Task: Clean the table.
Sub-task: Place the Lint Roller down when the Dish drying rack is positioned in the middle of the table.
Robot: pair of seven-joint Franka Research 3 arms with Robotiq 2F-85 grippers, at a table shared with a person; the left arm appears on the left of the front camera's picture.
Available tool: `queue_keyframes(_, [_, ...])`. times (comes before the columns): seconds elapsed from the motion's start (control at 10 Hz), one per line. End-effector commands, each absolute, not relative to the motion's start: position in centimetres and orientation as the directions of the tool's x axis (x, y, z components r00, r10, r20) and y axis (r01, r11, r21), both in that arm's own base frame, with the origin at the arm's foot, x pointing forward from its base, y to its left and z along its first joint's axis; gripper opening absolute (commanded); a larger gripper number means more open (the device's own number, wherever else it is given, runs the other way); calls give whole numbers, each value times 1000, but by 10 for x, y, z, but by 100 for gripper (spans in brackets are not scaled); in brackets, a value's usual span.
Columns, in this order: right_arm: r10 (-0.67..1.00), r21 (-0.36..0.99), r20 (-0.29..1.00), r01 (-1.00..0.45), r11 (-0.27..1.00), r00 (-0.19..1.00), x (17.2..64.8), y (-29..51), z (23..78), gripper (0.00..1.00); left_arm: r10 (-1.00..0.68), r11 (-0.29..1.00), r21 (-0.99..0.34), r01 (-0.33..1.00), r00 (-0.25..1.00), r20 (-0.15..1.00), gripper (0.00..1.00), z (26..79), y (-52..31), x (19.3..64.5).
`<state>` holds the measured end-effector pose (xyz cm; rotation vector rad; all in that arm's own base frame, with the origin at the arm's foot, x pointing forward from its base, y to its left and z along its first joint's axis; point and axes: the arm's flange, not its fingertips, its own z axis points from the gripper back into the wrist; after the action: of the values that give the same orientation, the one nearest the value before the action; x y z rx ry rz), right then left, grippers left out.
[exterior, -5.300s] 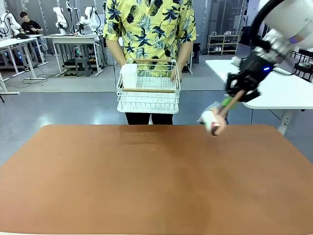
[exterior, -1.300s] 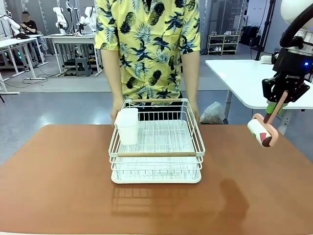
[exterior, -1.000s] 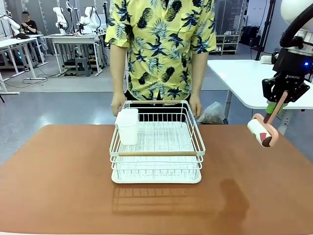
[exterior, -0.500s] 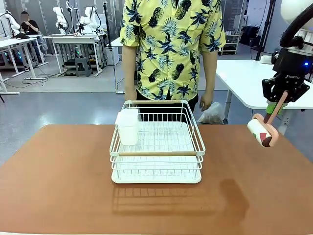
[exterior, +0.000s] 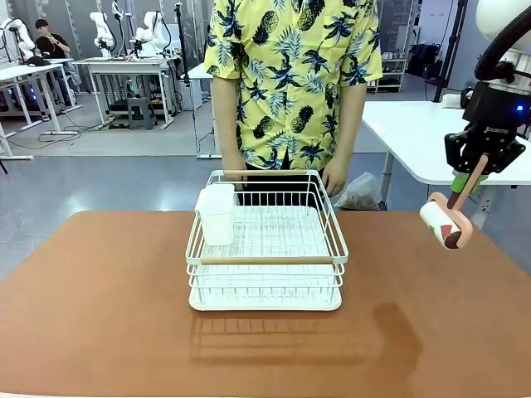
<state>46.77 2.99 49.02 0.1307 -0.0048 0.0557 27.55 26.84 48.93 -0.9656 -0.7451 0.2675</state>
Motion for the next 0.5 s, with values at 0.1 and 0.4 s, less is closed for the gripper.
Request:
queue_keyframes(0.1, [69,136,8,-69,988,998,469,31,494,21,515,560,-818,128,720,465,100,490,270,273])
queue_keyframes(0.4, [69,136,8,-69,988,998,469,31,494,21,515,560,-818,128,720,465,100,490,270,273])
